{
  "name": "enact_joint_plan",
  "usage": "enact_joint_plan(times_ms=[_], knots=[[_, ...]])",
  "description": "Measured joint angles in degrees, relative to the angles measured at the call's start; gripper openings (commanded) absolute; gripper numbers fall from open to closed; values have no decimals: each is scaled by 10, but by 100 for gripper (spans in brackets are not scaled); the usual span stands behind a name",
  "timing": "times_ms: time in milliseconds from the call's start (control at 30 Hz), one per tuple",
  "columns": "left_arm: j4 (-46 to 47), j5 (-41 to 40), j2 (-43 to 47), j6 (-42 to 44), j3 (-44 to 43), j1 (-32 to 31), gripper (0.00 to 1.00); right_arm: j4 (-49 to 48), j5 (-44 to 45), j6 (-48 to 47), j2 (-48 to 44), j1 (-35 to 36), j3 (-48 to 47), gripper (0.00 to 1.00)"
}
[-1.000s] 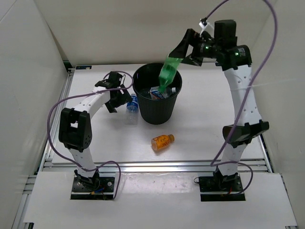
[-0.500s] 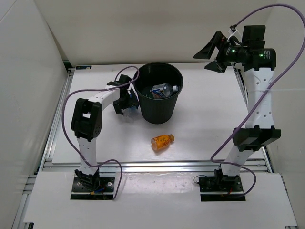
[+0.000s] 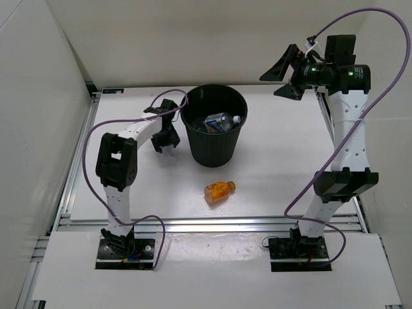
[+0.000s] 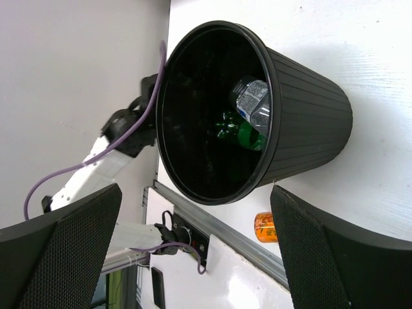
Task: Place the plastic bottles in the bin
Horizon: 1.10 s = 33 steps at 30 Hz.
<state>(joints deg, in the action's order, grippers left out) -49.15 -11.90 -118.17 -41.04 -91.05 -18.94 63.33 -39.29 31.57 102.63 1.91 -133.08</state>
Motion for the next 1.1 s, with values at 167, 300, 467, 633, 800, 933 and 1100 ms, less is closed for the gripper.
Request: enact_joint_plan(times_ms=[167,300,467,633,800,933,1100], knots=[[-49,-52,51,-26,-51,16,60,0,-2,0,9,0,0,100],[-53,-70,87,-36,-144,29,62,0,-5,0,10,0,2,100],[-42,-81,108,-39,-263,22,62,1,-10,-1,10,0,22,100],[-5,-101,113,-12,-336,-36,62,2,-13,-1,10,0,32,100],[21,-57,95,35,-404,-100,78,2,-11,-3,9,1,51,100],[50,-22,85,68,-401,-137,100,2,1,-3,9,8,64,100],[45,-66,115,76,-271,-156,100,-3,25,-2,-11,21,115,100]])
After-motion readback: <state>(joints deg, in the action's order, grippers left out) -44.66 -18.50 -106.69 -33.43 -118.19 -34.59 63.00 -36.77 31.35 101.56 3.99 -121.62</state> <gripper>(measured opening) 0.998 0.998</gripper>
